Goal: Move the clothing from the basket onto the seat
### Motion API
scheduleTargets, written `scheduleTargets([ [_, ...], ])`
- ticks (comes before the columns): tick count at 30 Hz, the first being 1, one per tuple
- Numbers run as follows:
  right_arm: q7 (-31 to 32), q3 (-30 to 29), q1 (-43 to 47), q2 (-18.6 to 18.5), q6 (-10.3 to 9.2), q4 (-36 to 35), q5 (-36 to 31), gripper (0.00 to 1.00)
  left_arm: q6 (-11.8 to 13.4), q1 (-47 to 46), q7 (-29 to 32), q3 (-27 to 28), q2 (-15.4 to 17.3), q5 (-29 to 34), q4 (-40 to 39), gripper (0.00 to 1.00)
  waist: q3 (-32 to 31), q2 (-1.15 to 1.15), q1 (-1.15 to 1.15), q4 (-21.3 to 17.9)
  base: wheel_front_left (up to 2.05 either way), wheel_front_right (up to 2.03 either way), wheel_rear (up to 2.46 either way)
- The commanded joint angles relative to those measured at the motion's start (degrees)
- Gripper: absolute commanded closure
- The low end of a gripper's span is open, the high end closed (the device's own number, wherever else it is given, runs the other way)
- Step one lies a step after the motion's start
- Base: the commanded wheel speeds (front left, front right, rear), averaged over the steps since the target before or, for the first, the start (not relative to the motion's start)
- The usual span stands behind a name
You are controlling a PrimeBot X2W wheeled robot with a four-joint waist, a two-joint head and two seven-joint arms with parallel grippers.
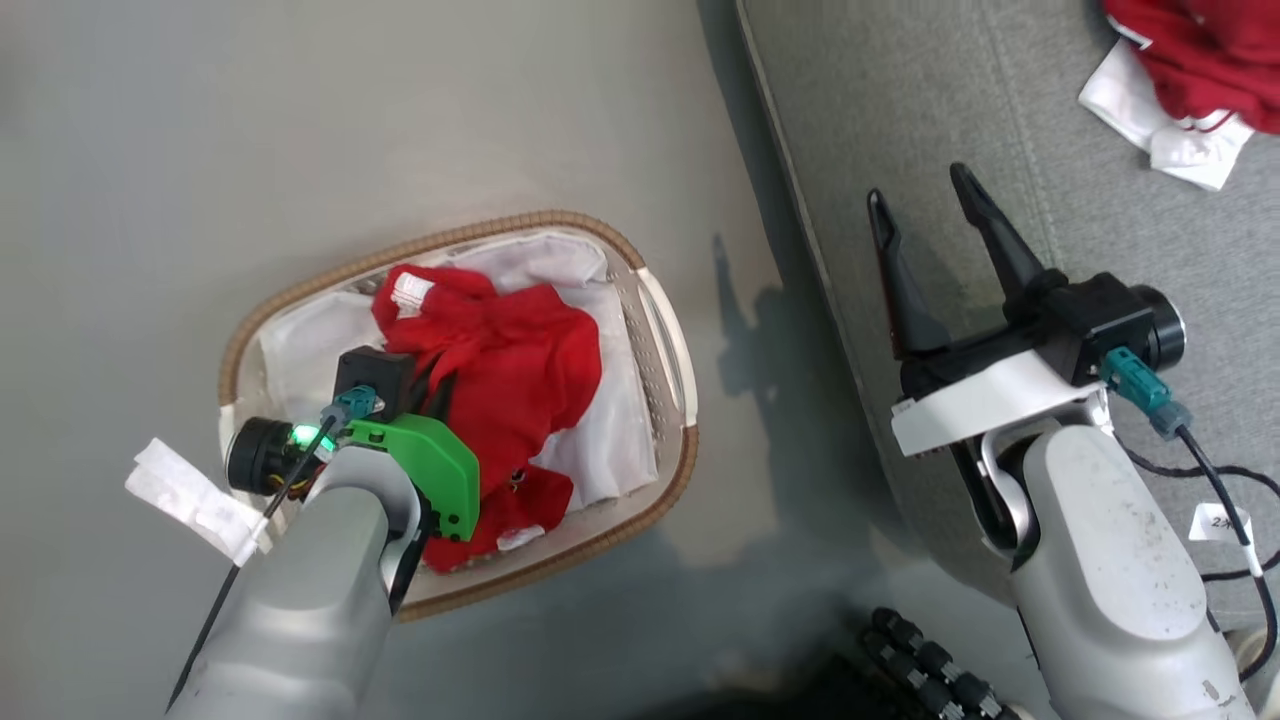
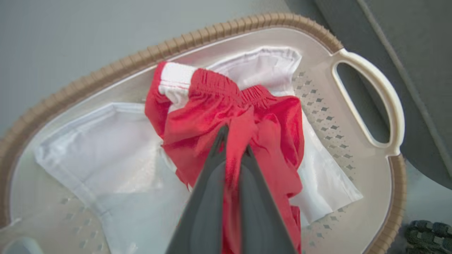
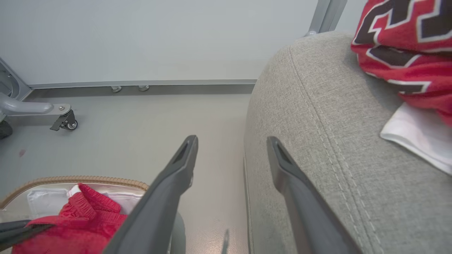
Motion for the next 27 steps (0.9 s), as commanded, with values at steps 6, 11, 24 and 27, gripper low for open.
scheduleTargets([
  [6,-0.02,-1.46,4.53,-0.22,-0.08,1.76,-2.5,0.0,0.82,5.35,-0.15,1.63,2.61,3.34,-9.72,1.0,-14.87,0.0,0.0,4.27,0.0,0.0,0.0],
  [11,-0.02,-2.09,7.95,-0.22,-0.08,2.85,-4.24,0.0,0.6,8.43,-0.16,2.45,4.2,5.9,-15.84,1.0,-22.04,0.0,0.0,5.38,0.0,0.0,0.0],
  [24,-0.02,-1.93,13.94,-0.21,-0.08,4.4,-7.17,0.0,-0.03,3.82,-0.17,1.23,7.47,10.07,-26.92,1.0,-34.79,0.0,0.0,6.86,0.0,0.0,0.0],
  [27,-0.02,-0.81,13.59,-0.21,-0.08,4.36,-7.33,0.0,-0.12,1.1,0.23,0.17,8.04,10.16,-28.4,1.0,-35.88,0.0,0.0,6.97,0.0,0.0,0.0],
])
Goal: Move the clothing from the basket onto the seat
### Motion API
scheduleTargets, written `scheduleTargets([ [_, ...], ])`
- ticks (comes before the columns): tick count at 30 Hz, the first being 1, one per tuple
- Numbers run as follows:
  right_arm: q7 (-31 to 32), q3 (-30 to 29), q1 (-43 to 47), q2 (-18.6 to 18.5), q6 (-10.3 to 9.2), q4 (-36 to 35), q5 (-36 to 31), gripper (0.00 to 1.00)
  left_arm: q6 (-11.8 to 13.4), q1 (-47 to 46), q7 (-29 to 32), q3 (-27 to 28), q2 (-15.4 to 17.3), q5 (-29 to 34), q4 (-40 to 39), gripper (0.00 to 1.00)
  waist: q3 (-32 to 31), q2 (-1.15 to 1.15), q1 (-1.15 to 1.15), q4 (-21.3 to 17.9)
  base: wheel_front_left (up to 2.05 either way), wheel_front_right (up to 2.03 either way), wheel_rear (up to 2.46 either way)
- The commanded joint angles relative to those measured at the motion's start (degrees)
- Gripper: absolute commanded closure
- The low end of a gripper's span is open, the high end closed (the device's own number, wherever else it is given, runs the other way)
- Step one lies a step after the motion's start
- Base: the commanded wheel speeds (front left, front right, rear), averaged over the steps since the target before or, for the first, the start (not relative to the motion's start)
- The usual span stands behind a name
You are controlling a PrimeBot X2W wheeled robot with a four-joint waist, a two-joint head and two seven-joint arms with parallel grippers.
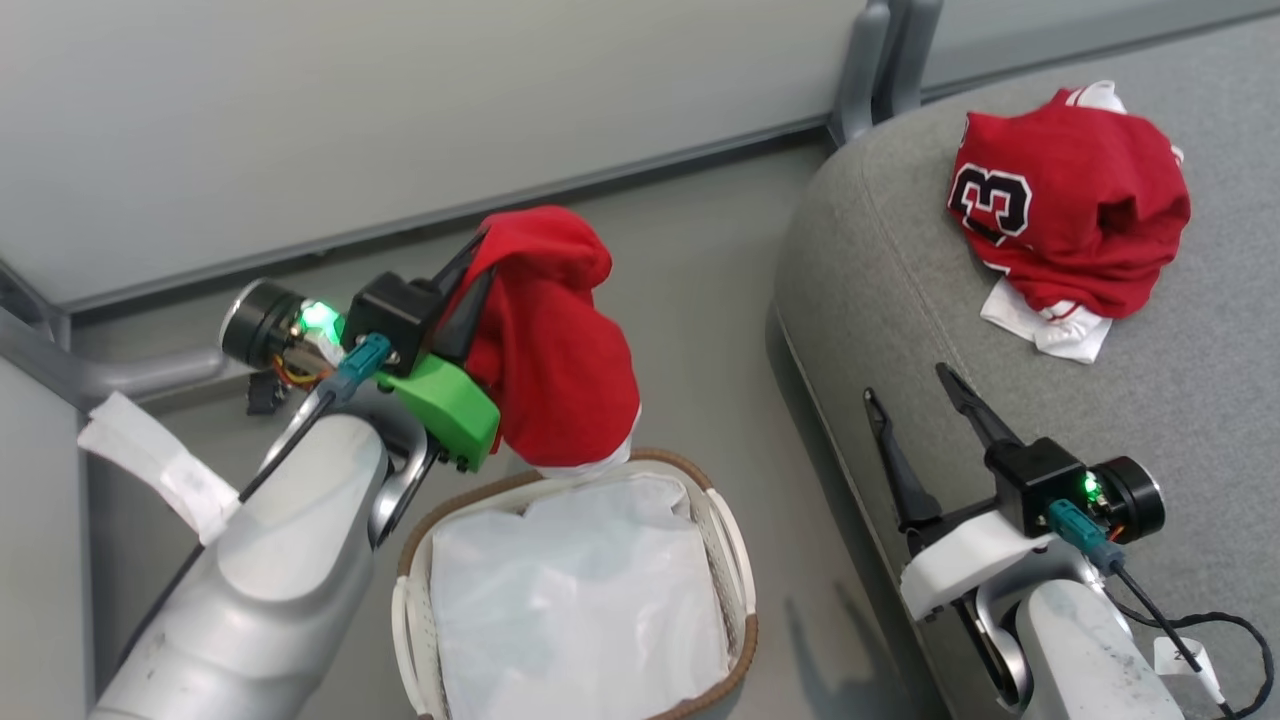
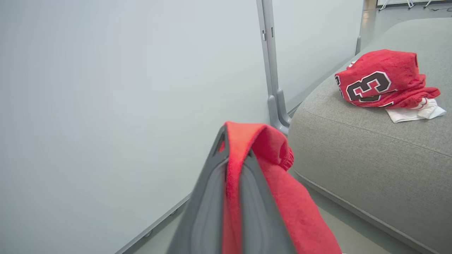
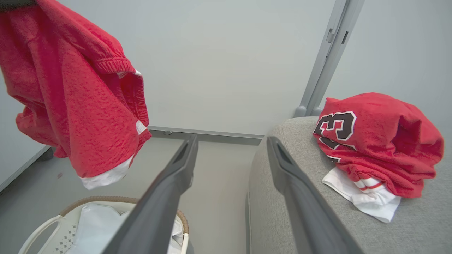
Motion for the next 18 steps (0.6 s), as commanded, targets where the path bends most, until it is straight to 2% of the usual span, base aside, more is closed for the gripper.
scheduleTargets([
  [1,-0.02,0.7,0.03,-0.2,-0.08,0.08,-0.36,0.0,-0.17,-1.95,0.44,-0.67,0.65,0.33,-0.62,1.0,-4.26,0.0,0.0,1.48,0.0,0.0,0.0],
  [9,-0.01,7.78,-2.79,-0.17,-0.08,0.62,1.18,0.0,-0.28,-8.57,1.92,-4.79,0.21,-0.26,-3.53,1.0,-5.77,0.0,0.0,1.54,0.0,0.0,0.0],
  [18,-0.01,15.12,-10.19,-0.21,-0.08,1.16,3.12,0.0,-0.3,-10.85,2.43,-9.47,-0.45,-2.5,-7.14,1.0,-7.16,0.0,0.0,2.26,0.0,0.0,0.0],
])
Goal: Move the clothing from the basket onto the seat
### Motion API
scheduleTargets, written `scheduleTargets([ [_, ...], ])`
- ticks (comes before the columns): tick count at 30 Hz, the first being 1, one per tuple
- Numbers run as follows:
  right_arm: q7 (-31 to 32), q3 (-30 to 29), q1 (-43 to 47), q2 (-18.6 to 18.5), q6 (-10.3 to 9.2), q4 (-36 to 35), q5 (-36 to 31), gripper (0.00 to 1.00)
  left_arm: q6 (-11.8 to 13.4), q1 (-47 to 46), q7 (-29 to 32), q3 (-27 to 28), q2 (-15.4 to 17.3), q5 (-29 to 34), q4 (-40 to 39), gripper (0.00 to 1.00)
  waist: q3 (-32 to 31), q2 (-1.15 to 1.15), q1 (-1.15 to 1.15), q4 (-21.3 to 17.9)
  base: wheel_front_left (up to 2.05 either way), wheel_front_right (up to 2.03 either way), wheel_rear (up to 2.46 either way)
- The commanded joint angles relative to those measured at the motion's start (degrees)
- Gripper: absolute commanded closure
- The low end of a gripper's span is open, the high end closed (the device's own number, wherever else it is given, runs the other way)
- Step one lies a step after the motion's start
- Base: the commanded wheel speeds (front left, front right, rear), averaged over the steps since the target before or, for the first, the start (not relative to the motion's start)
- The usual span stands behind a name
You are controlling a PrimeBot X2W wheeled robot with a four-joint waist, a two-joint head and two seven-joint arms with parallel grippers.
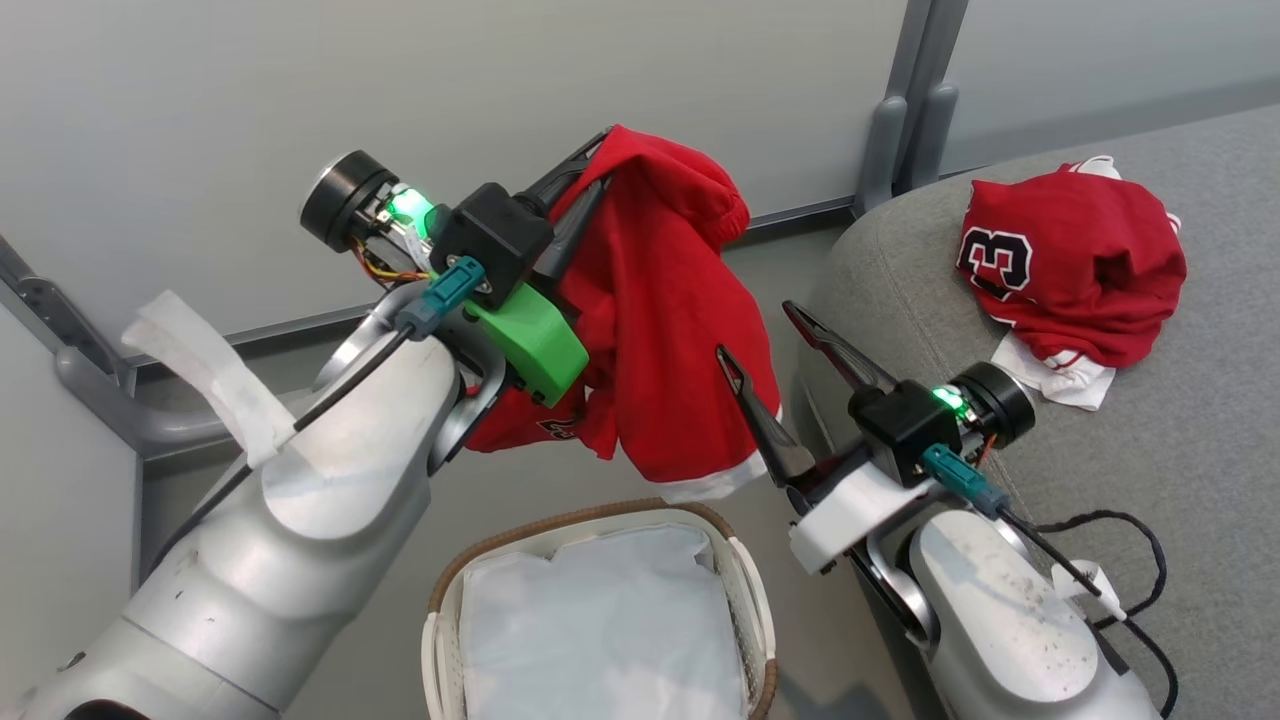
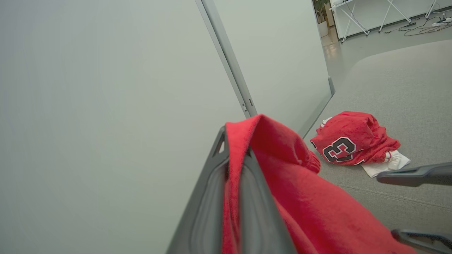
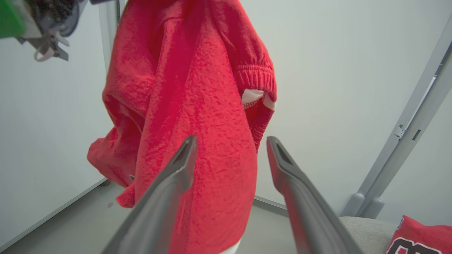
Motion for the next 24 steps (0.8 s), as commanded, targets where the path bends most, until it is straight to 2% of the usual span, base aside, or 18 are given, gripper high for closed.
scheduleTargets([
  [1,-0.01,0.43,-1.38,-0.22,-0.08,0.47,-0.06,0.0,-0.16,-0.6,0.14,-0.56,-0.08,-0.42,-0.44,1.0,-0.3,0.0,0.0,0.39,0.0,0.0,0.0],
  [7,-0.01,2.64,-6.88,-0.2,-0.08,4.36,-1.34,0.0,-0.16,0.32,0.14,-3.02,-0.22,-1.86,-2.04,1.0,-0.99,0.0,0.0,1.72,0.0,0.0,0.0],
  [14,-0.01,8.74,-11.72,-0.22,-0.08,13.75,1.17,0.0,-0.17,1.02,-0.18,-5.27,-0.46,-3.58,-3.75,1.0,-1.75,0.0,0.0,3.14,0.0,0.0,0.0],
  [15,-0.01,9.65,-12.28,-0.22,-0.08,14.94,2.01,0.14,-0.17,1.07,-0.25,-5.46,-0.51,-3.85,-3.92,1.0,-1.83,0.0,0.0,3.31,0.0,0.0,0.0],
  [16,-0.01,10.67,-12.96,-0.21,-0.08,16.34,3.03,0.59,-0.17,1.14,-0.33,-5.69,-0.54,-4.16,-4.13,1.0,-1.91,0.0,0.0,3.5,0.0,0.0,0.0],
  [17,-0.01,11.49,-13.37,-0.21,-0.08,17.46,3.78,0.75,-0.17,1.22,-0.29,-5.84,-0.57,-4.52,-4.3,1.0,-1.97,0.0,0.0,3.64,0.0,0.0,0.0],
  [18,-0.01,12.42,-13.93,-0.21,-0.08,18.56,4.48,0.98,-0.17,1.33,-0.35,-5.98,-0.57,-4.8,-4.47,1.0,-2.04,0.0,0.0,3.82,0.0,0.0,0.0],
  [24,-0.01,14.26,-15.64,-0.21,-0.08,20.45,7.47,1.0,-0.12,2.27,-0.69,-5.91,0.09,-6.1,-4.61,1.0,-2.16,0.0,0.0,4.35,0.0,0.0,0.0],
])
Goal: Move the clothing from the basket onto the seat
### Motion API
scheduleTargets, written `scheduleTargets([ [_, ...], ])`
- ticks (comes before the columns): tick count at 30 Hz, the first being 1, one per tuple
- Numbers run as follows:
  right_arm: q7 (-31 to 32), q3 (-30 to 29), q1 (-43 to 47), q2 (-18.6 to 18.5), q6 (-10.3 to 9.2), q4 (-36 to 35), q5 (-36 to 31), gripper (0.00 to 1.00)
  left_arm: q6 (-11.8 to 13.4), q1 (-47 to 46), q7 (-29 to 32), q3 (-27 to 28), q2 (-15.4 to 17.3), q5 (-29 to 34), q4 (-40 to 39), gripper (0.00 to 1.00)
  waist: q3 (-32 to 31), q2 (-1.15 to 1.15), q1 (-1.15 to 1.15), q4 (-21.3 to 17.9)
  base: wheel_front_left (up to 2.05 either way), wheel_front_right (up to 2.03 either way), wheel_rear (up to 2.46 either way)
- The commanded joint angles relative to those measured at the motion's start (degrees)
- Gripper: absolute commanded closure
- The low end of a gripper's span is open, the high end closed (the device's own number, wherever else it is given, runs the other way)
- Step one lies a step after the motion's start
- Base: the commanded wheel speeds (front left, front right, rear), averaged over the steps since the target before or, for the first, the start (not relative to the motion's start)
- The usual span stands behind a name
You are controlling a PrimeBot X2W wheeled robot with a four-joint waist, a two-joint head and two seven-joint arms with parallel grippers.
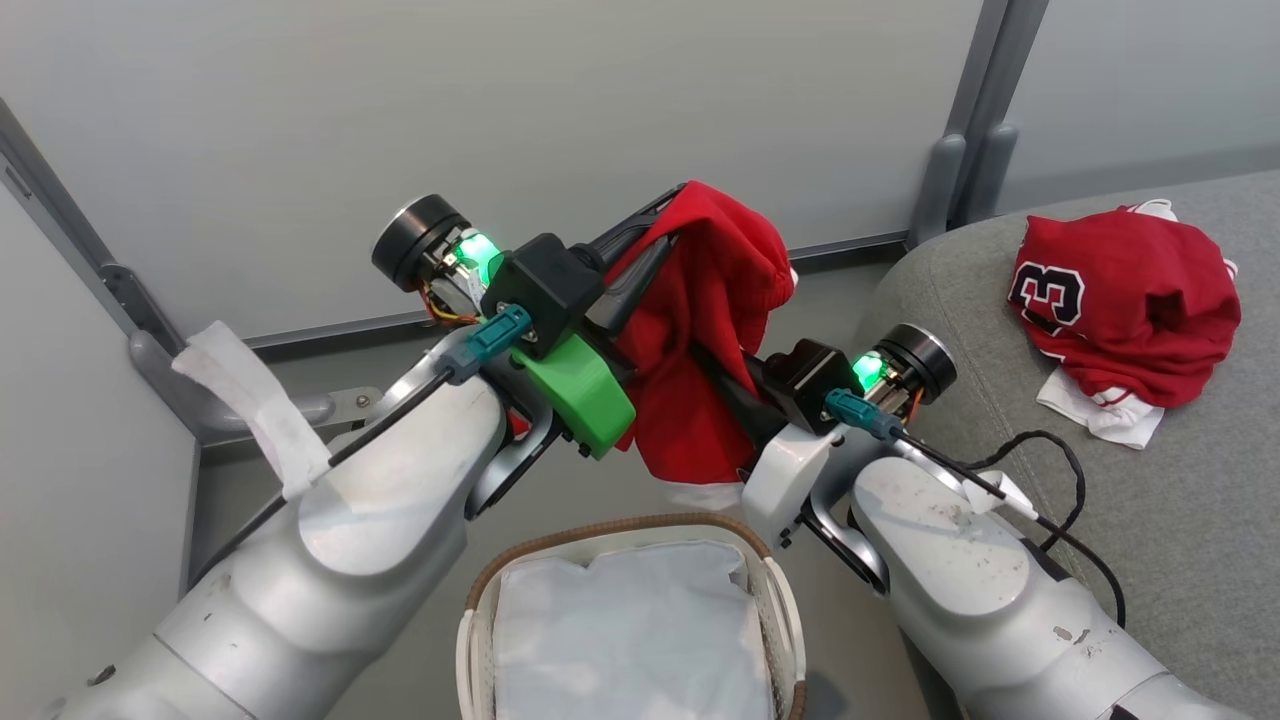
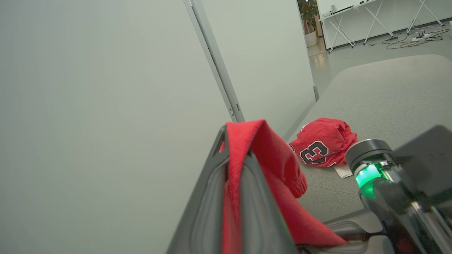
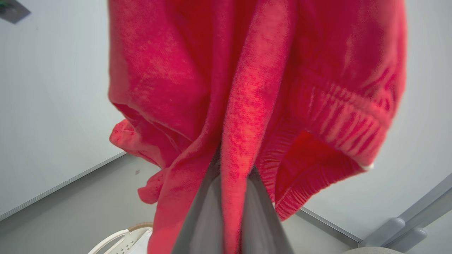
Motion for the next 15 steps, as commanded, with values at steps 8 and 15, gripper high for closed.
scheduleTargets([
  [8,-0.01,-1.32,-0.95,-0.2,-0.08,0.09,0.23,1.0,1.07,3.25,-0.88,1.55,0.75,-2.64,0.33,1.0,0.2,0.0,0.0,-0.22,0.0,0.0,0.0],
  [15,-0.01,-5.58,-0.7,-0.51,-0.08,-0.66,-1.23,1.0,2.44,7.27,-1.88,3.05,-0.11,-4.4,0.89,0.0,0.39,0.0,0.0,-0.24,0.0,0.0,0.0],
])
